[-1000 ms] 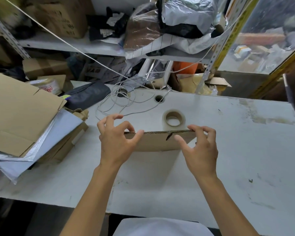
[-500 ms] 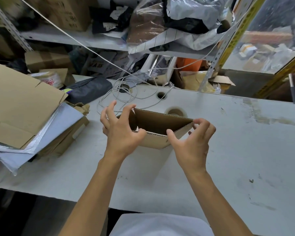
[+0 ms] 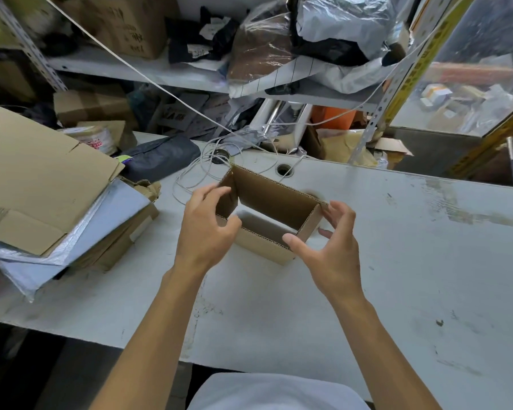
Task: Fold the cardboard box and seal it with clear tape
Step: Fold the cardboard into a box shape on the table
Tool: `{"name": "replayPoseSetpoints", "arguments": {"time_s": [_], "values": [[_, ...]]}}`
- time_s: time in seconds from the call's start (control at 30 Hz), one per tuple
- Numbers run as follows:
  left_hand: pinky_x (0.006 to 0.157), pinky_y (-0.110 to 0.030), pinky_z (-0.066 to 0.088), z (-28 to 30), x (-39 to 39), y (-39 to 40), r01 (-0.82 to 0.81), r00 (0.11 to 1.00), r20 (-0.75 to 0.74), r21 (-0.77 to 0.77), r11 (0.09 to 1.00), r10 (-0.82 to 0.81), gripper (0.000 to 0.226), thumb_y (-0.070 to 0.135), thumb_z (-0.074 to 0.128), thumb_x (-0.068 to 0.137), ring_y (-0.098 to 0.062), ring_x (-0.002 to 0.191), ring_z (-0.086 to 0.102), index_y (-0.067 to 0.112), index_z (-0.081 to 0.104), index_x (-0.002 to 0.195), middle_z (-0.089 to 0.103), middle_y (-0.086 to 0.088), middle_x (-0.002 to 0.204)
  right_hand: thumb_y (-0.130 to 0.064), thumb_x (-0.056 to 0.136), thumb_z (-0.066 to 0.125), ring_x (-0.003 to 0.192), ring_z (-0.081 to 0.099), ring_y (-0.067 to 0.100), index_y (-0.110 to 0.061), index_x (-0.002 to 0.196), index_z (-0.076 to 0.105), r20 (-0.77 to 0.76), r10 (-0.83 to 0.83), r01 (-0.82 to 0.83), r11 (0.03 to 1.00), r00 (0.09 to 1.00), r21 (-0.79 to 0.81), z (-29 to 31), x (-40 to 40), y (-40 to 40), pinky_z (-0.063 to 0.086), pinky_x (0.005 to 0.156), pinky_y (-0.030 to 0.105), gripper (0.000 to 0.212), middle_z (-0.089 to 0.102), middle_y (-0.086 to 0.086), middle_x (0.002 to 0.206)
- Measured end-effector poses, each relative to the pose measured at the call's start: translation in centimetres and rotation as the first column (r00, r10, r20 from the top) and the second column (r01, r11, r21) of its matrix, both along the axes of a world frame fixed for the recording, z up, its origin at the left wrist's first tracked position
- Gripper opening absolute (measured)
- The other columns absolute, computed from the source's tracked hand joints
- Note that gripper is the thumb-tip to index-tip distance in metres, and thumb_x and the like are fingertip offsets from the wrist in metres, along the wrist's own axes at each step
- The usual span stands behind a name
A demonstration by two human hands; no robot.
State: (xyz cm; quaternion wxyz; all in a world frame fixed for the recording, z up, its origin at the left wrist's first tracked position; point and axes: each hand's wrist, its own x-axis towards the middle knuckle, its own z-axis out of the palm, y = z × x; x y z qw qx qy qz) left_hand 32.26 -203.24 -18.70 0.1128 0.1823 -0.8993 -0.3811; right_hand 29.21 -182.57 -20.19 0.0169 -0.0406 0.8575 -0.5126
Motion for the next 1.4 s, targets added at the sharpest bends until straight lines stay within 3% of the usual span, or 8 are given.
{"name": "replayPoseSetpoints", "arguments": {"time_s": [0.2, 0.4, 0.57, 0.77, 0.97, 1.2, 1.3, 1.4], "values": [[0.106, -0.034, 0.038, 0.3, 0.6, -0.1, 0.032, 0.998, 0.053, -0.080, 0.996, -0.028, 0.047, 0.035, 0.065, 0.091, -0.017, 0.133, 0.044, 0.022, 0.059, 0.137, 0.053, 0.004, 0.145, -0.046, 0.077, 0.080, 0.118, 0.051, 0.013, -0.029, 0.108, 0.057, 0.030, 0.046, -0.047, 0.999, 0.998, 0.013, -0.3, -1.3, 0.8, 0.048, 0.093, 0.028, 0.042, 0.037, -0.019, 0.149], [0.106, -0.026, 0.031, 0.3, 1.2, 0.1, 0.095, 0.993, 0.083, -0.074, 0.993, -0.089, 0.063, 0.042, 0.066, 0.090, -0.016, 0.138, 0.040, 0.020, 0.048, 0.147, 0.048, 0.005, 0.149, -0.076, 0.057, 0.067, 0.141, 0.034, 0.015, -0.043, 0.122, 0.051, 0.123, 0.167, -0.171, 0.985, 0.978, 0.023, -0.4, -2.0, 2.4, 0.040, 0.110, 0.041, 0.075, 0.015, -0.019, 0.160], [0.106, -0.035, 0.046, -0.2, 2.3, 1.1, 0.125, 0.988, 0.091, -0.003, 0.992, -0.124, 0.065, 0.045, 0.067, 0.088, -0.013, 0.131, 0.046, 0.023, 0.048, 0.146, 0.051, 0.009, 0.144, -0.071, 0.058, 0.074, 0.141, 0.034, 0.015, -0.049, 0.128, 0.043, 0.127, 0.194, -0.204, 0.977, 0.973, 0.067, -0.8, -2.4, 4.8, 0.042, 0.111, 0.045, 0.080, 0.013, -0.024, 0.158], [0.096, -0.025, 0.043, -1.4, 2.7, 1.9, 0.197, 0.977, 0.063, 0.084, 0.977, -0.203, 0.052, 0.047, 0.066, 0.088, -0.008, 0.121, 0.044, 0.043, 0.053, 0.139, 0.054, 0.023, 0.130, -0.069, 0.060, 0.073, 0.142, 0.024, -0.002, -0.039, 0.140, 0.044, 0.068, 0.253, -0.257, 0.965, 0.965, 0.053, -2.4, -1.8, 6.0, 0.035, 0.113, 0.033, 0.090, 0.012, -0.031, 0.154], [0.096, -0.027, 0.046, -2.8, 2.5, 2.5, 0.169, 0.981, 0.026, 0.344, 0.924, -0.190, 0.073, 0.037, 0.073, 0.079, -0.007, 0.121, 0.054, 0.057, 0.039, 0.140, 0.065, 0.019, 0.120, -0.050, 0.070, 0.074, 0.139, 0.018, -0.014, -0.031, 0.135, 0.050, 0.075, 0.244, -0.245, 0.969, 0.967, 0.009, -3.2, -1.5, 5.3, 0.027, 0.106, 0.016, 0.072, 0.011, -0.030, 0.154], [0.094, -0.033, 0.050, -3.6, 2.7, 1.8, 0.098, 0.991, 0.051, 0.338, 0.936, -0.122, 0.080, 0.030, 0.077, 0.085, -0.006, 0.110, 0.058, 0.049, 0.028, 0.145, 0.063, 0.009, 0.117, -0.049, 0.084, 0.057, 0.126, 0.024, -0.026, -0.034, 0.127, 0.056, 0.063, 0.201, -0.198, 0.979, 0.978, -0.048, -3.3, -1.6, 5.0, 0.031, 0.096, 0.008, 0.046, 0.018, -0.049, 0.137], [0.090, -0.031, 0.048, -3.7, 3.1, 2.0, 0.081, 0.995, 0.024, 0.325, 0.942, -0.094, 0.093, 0.030, 0.079, 0.083, -0.003, 0.108, 0.057, 0.044, 0.016, 0.150, 0.067, 0.013, 0.109, -0.041, 0.084, 0.062, 0.131, 0.031, -0.016, -0.039, 0.115, 0.056, 0.041, 0.203, -0.198, 0.975, 0.978, -0.096, -3.5, -1.4, 4.6, 0.039, 0.105, 0.023, 0.031, 0.030, -0.035, 0.143], [0.086, -0.029, 0.048, -3.9, 3.1, 1.8, 0.080, 0.997, -0.027, 0.277, 0.958, -0.076, 0.101, 0.029, 0.082, 0.080, -0.005, 0.109, 0.052, 0.054, 0.013, 0.151, 0.056, 0.009, 0.112, -0.027, 0.082, 0.070, 0.130, 0.042, -0.004, -0.040, 0.116, 0.045, 0.033, 0.150, -0.139, 0.965, 0.988, -0.222, -3.9, -1.2, 4.1, 0.044, 0.108, 0.041, 0.045, 0.041, -0.025, 0.142]]}}
